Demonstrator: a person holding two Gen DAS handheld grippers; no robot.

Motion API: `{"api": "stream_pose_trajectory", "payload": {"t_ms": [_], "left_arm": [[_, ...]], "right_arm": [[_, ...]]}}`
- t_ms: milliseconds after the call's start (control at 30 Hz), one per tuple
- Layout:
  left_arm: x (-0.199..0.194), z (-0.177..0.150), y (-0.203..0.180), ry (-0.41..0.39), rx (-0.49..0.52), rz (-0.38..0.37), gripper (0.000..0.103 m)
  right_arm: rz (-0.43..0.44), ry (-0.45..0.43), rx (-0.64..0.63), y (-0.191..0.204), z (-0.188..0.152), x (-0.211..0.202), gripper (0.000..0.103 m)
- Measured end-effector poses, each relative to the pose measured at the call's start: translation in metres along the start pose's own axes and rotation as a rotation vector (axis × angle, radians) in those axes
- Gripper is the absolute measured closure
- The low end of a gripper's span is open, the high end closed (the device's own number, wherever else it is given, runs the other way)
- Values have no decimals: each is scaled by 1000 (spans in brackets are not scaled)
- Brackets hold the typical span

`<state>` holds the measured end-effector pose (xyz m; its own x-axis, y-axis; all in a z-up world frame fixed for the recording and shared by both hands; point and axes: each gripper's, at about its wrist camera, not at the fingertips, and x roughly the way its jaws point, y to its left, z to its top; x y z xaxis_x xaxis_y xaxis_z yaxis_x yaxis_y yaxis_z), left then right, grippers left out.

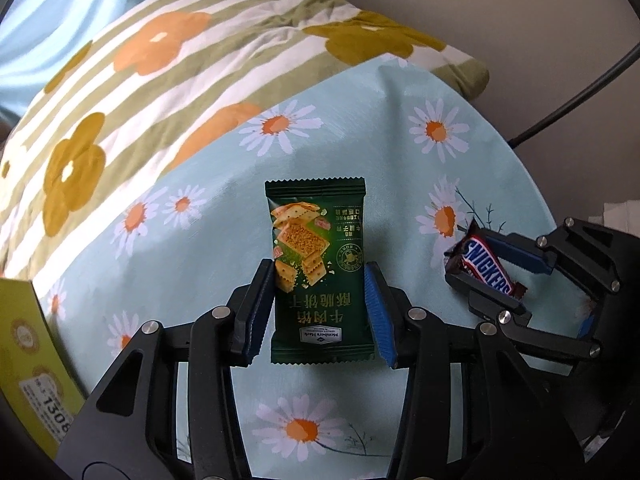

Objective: Organize snacks
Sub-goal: 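Carry both snacks over the yellow box and open both tools to drop them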

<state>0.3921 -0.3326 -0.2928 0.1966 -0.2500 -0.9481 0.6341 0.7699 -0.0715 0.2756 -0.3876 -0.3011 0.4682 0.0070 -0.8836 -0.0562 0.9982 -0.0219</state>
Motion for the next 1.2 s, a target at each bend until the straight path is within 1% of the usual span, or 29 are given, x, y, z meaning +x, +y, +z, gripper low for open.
{"api": "stream_pose_trajectory", "payload": {"t_ms": [133, 333, 433, 600, 800, 967, 1067, 1133, 1200], "left_arm": [[-15, -6, 1, -28, -25, 2, 62], [-56, -14, 2, -103, -64, 14, 62], [-85, -21, 6, -154, -98, 34, 62], [-144, -36, 27, -241, -176, 65, 62], [-215, -66, 72, -351, -275, 113, 62], [-261, -101, 126, -420, -359, 163, 62], [-280, -126, 163, -441, -408, 171, 62], [-289, -144, 188, -438, -438, 178, 62], [-295, -160, 210, -433, -458, 186, 62]], "right_arm": [[6, -14, -3, 3, -2, -12, 77], [18, -85, -22, 7, 11, -52, 77], [39, -119, -28, 9, 21, -73, 77], [81, -170, -67, 23, 43, -110, 77], [168, -222, -105, 60, 72, -143, 77], [228, -272, -166, 113, 97, -164, 77], [270, -295, -187, 150, 112, -173, 77], [282, -309, -200, 178, 121, -177, 77], [304, -313, -202, 199, 128, -177, 77]]}}
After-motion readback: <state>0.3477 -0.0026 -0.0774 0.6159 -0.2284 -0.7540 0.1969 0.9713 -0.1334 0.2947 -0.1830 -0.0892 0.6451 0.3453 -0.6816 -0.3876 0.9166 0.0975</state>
